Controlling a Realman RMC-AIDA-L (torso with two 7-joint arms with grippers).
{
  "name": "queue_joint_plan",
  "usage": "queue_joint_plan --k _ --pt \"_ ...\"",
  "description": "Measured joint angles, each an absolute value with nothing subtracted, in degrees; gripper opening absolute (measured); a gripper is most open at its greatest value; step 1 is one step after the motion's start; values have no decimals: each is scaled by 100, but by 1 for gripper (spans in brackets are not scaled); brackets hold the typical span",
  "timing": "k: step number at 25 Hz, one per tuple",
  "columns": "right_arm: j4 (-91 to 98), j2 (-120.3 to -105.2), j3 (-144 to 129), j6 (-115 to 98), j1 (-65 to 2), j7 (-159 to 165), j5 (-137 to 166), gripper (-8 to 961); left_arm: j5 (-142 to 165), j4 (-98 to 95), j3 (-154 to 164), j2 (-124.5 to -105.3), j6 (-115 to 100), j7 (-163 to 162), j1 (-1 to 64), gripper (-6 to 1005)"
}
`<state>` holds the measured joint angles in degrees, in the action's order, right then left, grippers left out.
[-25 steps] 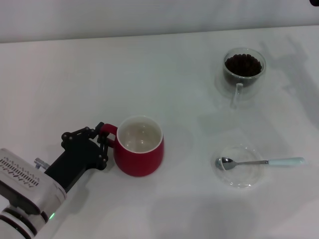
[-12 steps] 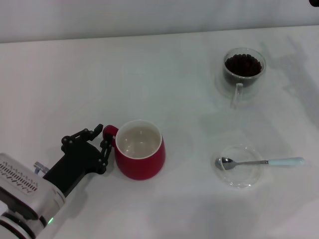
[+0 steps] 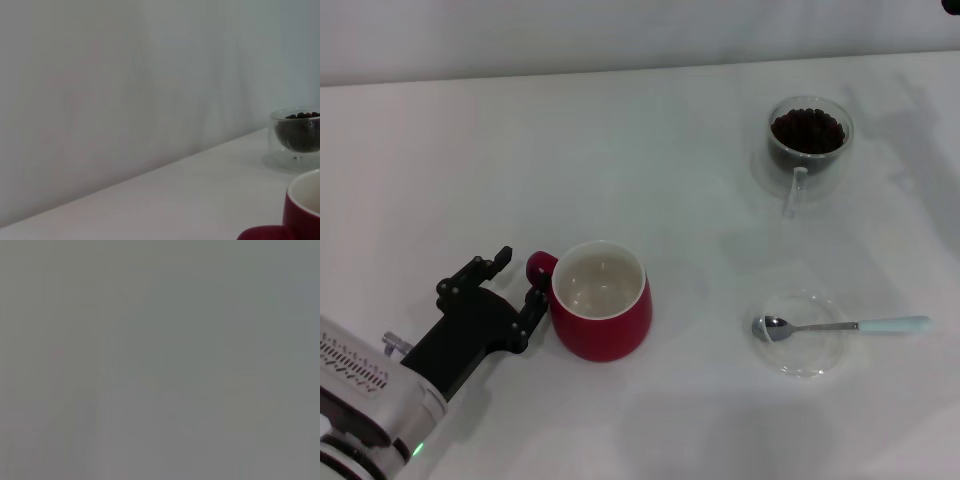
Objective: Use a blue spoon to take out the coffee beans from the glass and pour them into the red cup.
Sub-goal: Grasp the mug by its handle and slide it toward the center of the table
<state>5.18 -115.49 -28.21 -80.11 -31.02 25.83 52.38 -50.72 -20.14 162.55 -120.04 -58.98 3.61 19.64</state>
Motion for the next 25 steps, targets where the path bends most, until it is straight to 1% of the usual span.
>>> queue_joint_plan --k 2,8,15,20,25 --pt "518 -11549 -2821 -8027 -3087 2584 5238 870 -5072 -2054 16241 -11994 -5903 358 1898 401" --pt "518 -11551 -2821 -8037 -3077 2584 5238 870 -5072 -2103 16232 -11982 -5949 352 1753 609" --pt "517 -11557 -2821 -8034 -3075 2584 5238 870 -5053 -2108 16264 -11979 -6310 352 1486 608" --pt "498 -11558 -2821 -8020 -3062 2584 5238 870 -5105 -2089 16222 -11980 -6878 348 992 608" --pt "478 -11558 -2821 -8022 -2987 2584 5238 869 -5395 -2066 16220 -11979 -7522 343 662 609"
